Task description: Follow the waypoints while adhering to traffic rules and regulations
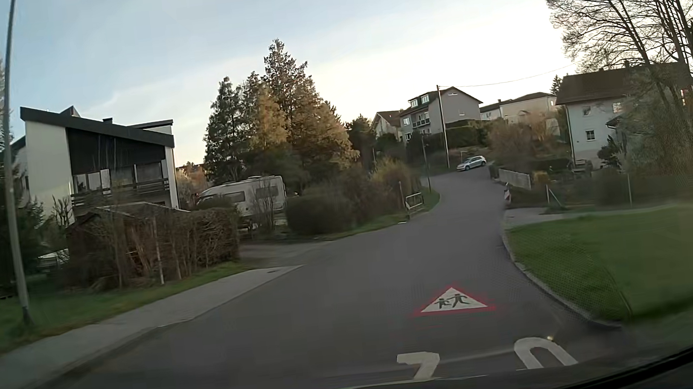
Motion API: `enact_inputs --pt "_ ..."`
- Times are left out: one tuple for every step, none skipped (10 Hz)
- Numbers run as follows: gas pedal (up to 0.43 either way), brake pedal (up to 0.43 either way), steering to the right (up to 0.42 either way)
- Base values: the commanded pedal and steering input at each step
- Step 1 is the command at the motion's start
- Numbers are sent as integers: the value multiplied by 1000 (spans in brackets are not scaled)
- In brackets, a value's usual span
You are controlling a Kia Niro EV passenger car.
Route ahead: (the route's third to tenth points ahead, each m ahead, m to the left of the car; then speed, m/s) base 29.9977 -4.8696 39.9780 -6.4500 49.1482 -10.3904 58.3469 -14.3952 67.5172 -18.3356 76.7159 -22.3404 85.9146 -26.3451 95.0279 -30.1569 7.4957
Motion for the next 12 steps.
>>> enact_inputs --pt "0 0 70" --pt "0 0 68" --pt "0 0 65" --pt "0 0 64" --pt "0 0 64" --pt "0 0 64" --pt "0 0 63" --pt "0 0 63" --pt "0 0 62" --pt "0 0 60" --pt "0 0 57" --pt "0 0 54"
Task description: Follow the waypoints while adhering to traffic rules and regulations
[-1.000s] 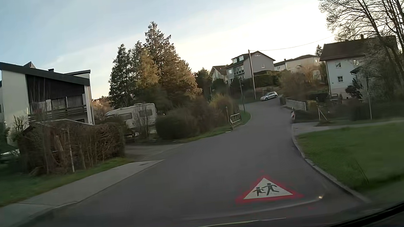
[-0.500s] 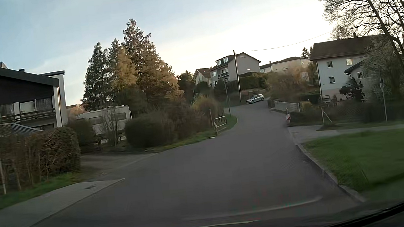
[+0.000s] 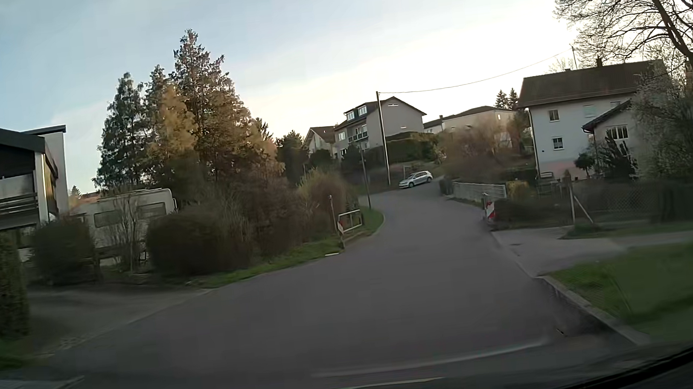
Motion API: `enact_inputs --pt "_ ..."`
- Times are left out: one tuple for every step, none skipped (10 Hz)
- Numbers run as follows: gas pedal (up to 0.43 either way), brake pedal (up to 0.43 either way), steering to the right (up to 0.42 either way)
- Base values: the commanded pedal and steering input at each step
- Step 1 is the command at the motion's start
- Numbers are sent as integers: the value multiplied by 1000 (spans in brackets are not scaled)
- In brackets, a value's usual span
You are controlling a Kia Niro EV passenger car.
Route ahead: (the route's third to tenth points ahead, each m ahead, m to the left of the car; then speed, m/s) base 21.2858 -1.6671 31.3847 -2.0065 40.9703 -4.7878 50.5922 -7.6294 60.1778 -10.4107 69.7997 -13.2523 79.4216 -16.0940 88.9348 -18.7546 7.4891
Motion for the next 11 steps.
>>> enact_inputs --pt "0 0 54" --pt "0 0 53" --pt "0 0 51" --pt "0 0 51" --pt "0 0 49" --pt "0 0 48" --pt "0 0 44" --pt "0 0 39" --pt "0 0 35" --pt "0 0 31" --pt "0 0 26"
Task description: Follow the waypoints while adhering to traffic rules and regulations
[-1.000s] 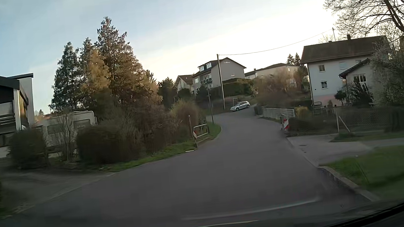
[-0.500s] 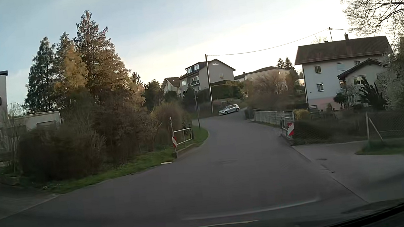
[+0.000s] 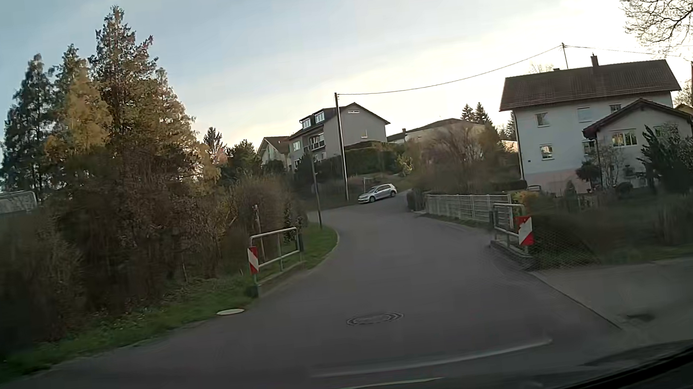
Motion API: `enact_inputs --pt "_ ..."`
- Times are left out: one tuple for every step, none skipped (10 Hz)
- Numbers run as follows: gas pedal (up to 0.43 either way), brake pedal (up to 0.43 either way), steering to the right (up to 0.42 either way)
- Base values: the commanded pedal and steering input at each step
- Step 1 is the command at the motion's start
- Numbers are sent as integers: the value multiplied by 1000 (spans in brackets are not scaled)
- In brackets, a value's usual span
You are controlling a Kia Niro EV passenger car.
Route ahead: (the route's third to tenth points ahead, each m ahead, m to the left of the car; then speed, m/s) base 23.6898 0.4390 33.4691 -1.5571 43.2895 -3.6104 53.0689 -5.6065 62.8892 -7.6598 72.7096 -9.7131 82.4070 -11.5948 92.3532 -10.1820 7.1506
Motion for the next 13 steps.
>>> enact_inputs --pt "0 0 20" --pt "0 0 20" --pt "0 0 20" --pt "28 0 20" --pt "28 0 20" --pt "28 0 20" --pt "28 0 20" --pt "28 0 18" --pt "28 0 13" --pt "28 0 11" --pt "28 0 11" --pt "28 0 11" --pt "28 0 10"
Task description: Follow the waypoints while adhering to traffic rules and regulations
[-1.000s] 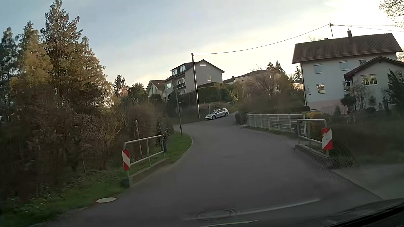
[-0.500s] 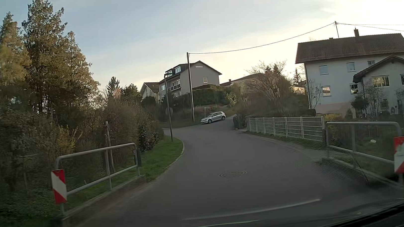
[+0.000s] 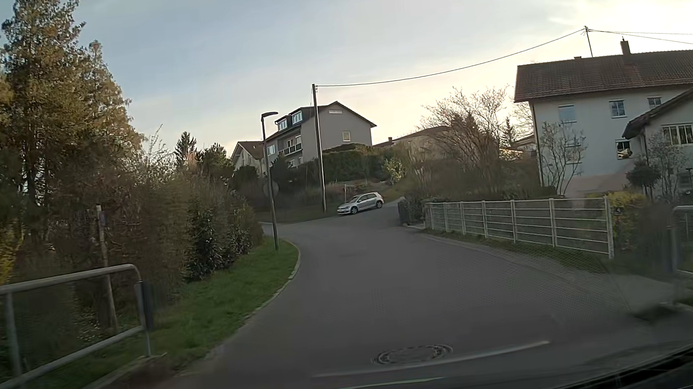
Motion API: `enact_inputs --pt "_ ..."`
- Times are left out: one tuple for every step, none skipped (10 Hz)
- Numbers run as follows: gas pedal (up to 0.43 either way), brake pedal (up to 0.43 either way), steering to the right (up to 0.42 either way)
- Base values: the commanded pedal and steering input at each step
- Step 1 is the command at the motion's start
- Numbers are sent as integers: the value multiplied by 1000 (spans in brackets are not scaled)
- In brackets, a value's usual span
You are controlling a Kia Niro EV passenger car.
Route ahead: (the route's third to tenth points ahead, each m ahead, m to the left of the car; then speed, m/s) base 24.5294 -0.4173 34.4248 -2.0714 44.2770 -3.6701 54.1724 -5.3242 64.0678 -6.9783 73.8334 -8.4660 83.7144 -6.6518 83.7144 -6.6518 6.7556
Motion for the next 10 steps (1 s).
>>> enact_inputs --pt "28 0 6" --pt "0 0 4" --pt "0 0 4" --pt "0 0 4" --pt "0 0 4" --pt "0 0 3" --pt "0 0 3" --pt "0 0 3" --pt "0 0 3" --pt "0 0 3"
